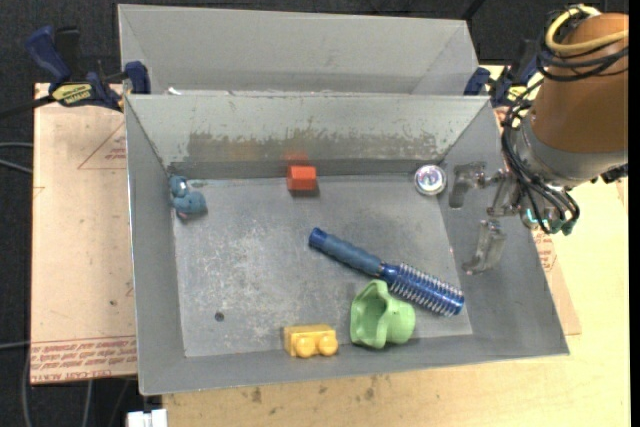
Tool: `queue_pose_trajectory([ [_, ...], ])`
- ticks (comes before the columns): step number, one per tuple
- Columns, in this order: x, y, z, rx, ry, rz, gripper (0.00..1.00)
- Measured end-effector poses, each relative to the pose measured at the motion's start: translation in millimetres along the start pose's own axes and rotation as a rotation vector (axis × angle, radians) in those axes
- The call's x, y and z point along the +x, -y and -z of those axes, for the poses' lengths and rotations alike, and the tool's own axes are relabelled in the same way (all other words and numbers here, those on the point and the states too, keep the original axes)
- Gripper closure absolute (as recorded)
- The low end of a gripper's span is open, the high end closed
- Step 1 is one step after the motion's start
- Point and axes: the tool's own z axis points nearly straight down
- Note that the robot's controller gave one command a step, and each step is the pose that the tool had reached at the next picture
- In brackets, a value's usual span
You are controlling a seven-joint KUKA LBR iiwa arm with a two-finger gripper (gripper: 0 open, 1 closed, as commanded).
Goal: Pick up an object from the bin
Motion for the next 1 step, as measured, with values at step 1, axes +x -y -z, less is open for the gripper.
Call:
queue_pose_trajectory([
  [1, 43.2, -15.9, -117.4, -0.001, -0.003, -0.14, 0.0],
])
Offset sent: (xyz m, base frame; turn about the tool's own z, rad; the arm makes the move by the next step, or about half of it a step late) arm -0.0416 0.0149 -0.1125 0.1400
